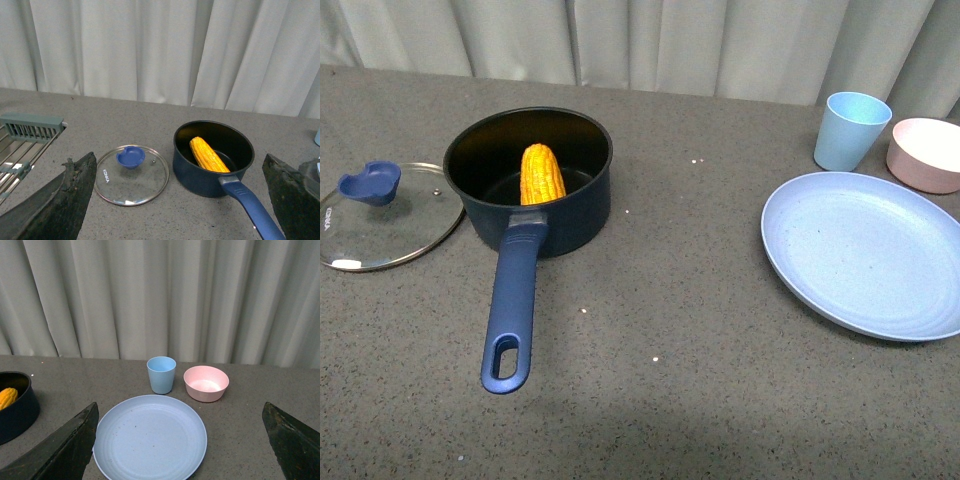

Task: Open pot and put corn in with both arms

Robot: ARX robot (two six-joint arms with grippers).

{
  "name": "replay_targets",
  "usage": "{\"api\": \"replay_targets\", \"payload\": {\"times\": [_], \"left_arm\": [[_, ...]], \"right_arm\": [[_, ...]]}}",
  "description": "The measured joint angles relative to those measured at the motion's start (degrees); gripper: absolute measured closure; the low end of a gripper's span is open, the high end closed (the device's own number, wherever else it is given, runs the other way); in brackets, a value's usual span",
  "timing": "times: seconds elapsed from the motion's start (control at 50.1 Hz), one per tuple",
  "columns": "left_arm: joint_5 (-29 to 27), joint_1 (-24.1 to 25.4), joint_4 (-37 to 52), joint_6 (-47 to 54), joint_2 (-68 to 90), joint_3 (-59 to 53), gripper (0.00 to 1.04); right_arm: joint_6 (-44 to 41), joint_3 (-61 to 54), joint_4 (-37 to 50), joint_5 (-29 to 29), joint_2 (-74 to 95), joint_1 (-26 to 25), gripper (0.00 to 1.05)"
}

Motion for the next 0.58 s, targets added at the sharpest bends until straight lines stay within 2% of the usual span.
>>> {"api": "replay_targets", "payload": {"times": [0.578], "left_arm": [[0.0,0.0,0.0,0.0,0.0,0.0,0.06]], "right_arm": [[0.0,0.0,0.0,0.0,0.0,0.0,0.09]]}}
